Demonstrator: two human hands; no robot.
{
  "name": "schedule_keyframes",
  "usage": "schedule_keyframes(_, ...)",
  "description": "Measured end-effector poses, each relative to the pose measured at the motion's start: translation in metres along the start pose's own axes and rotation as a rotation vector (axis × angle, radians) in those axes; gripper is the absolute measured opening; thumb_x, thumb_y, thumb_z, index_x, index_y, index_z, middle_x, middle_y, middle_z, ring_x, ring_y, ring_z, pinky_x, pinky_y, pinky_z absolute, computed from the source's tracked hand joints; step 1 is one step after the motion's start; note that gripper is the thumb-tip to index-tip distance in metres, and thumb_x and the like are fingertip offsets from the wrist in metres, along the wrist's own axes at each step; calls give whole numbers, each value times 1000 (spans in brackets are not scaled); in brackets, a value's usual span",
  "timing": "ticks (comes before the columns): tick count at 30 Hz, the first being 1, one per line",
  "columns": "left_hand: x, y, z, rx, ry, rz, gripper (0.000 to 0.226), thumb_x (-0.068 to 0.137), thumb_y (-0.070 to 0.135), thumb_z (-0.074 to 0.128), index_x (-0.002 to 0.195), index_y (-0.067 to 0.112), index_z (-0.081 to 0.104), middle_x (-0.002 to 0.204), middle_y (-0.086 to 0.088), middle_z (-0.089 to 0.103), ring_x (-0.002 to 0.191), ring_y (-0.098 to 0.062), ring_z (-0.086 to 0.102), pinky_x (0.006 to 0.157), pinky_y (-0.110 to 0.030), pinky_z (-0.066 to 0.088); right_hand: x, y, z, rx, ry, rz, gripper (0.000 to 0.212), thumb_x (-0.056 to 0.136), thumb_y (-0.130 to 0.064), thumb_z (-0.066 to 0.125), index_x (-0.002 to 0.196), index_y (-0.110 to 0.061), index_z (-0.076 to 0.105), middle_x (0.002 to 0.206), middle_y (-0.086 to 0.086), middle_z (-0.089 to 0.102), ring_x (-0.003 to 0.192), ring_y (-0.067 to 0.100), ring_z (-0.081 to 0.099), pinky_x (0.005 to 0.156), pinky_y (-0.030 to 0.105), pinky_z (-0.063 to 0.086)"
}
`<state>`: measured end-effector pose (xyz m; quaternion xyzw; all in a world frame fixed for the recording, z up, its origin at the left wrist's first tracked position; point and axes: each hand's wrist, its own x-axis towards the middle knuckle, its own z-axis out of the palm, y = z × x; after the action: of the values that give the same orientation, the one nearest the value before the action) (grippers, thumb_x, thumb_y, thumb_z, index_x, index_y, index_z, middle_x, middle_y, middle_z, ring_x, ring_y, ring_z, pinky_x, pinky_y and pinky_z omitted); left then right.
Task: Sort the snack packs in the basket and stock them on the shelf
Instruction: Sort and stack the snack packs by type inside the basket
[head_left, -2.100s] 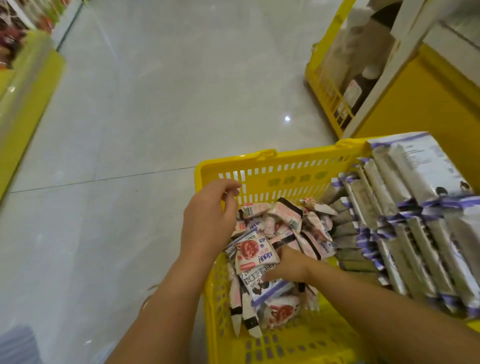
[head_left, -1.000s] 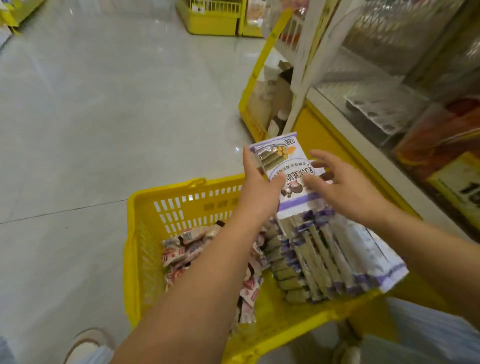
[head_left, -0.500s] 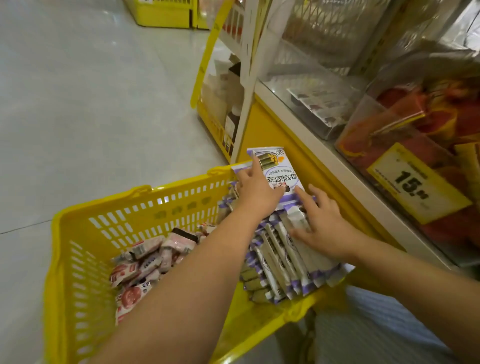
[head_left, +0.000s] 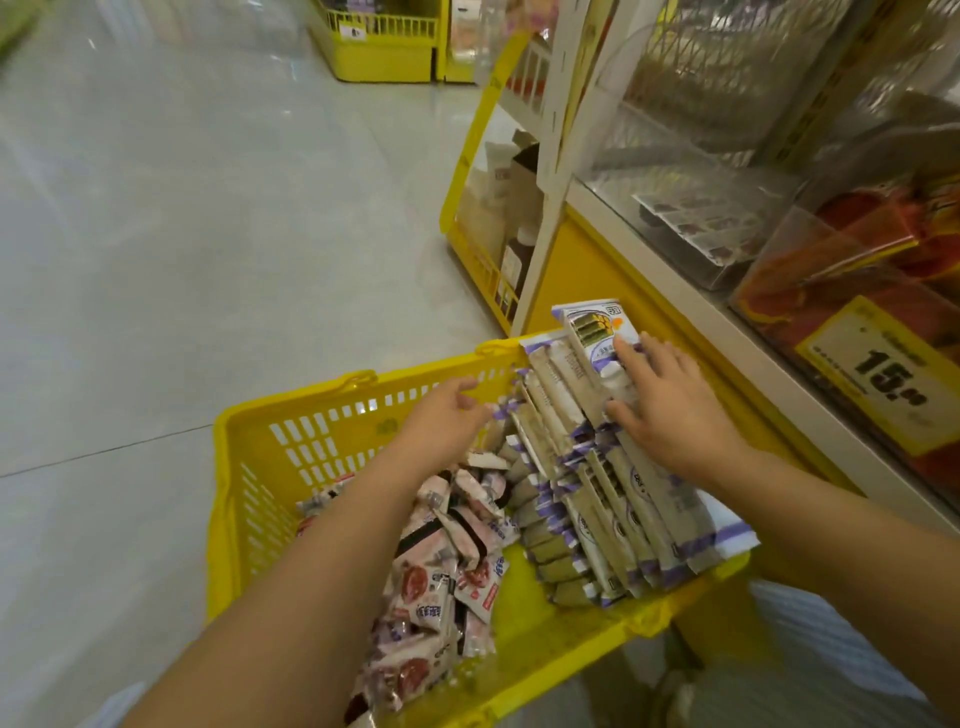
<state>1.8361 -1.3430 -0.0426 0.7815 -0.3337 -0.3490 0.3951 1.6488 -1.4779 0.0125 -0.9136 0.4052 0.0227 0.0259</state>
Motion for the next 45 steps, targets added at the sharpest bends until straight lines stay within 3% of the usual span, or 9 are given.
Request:
schedule_keyframes(4,-13,-36,-27,149,16,-48,45,98,29,52,140,18,44,129,-2,54,99,-14,53,78,-24,37,-8,-5,2,-26,119,-82,67,95,-44,47,152,-28,15,160,6,11,147,27,5,117,43,11)
schedule_keyframes(9,-27,-75,-47,603,-118,-41,45,98,30,49,141,20,43,138,-5,52,119,-24,54,96,-36,46,-16,-61,13,88,222,-467,50,89,-30,61,136,-16,51,136,11,52,128,31,44,105,46,36)
schedule_keyframes(12,-30,-81,-65,840,-135,34,44,97,35,49,140,29,43,139,0,50,120,-23,53,92,-39,49,-21,-99,57,174,-152,-508,46,92,-37,55,136,-27,47,137,1,53,123,24,50,95,39,45)
schedule_keyframes(15,-33,-89,-92,999,-100,162,39,98,34,47,137,32,46,137,4,50,117,-22,56,87,-37,49,-20,-124,115,151,-688,-402,67,91,-47,56,148,-29,27,152,5,32,132,27,41,101,40,42)
schedule_keyframes(17,-38,-98,-108,957,-62,236,34,99,31,46,131,31,53,131,6,55,110,-19,60,86,-37,50,-15,-131,146,122,-803,-348,79,87,-48,60,150,-25,19,152,9,27,134,30,36,105,41,39)
schedule_keyframes(24,-41,-112,-108,938,3,336,28,98,35,45,123,35,58,120,12,63,100,-16,63,78,-35,51,26,-122,182,237,-42,-51,44,87,-35,57,127,-20,49,128,9,45,113,29,44,87,41,45)
schedule_keyframes(30,-5,-114,-61,1036,-273,189,35,98,34,42,133,29,47,127,1,53,105,-22,58,81,-36,50,47,-102,207,292,-472,-4,87,81,-38,69,150,-25,19,152,11,21,136,37,24,108,48,34)
schedule_keyframes(40,46,-131,18,1129,-343,233,58,95,25,53,147,22,28,147,-10,30,136,-33,26,107,-49,33,55,-107,224,302,-458,57,85,80,-43,63,149,-37,14,142,18,27,126,42,33,95,47,43)
schedule_keyframes(45,53,-141,28,1183,-368,140,71,91,39,58,150,28,19,143,-15,38,135,-38,27,100,-50,38,48,-105,232,527,-459,62,88,80,-49,65,151,-36,14,145,14,26,131,40,32,104,49,38)
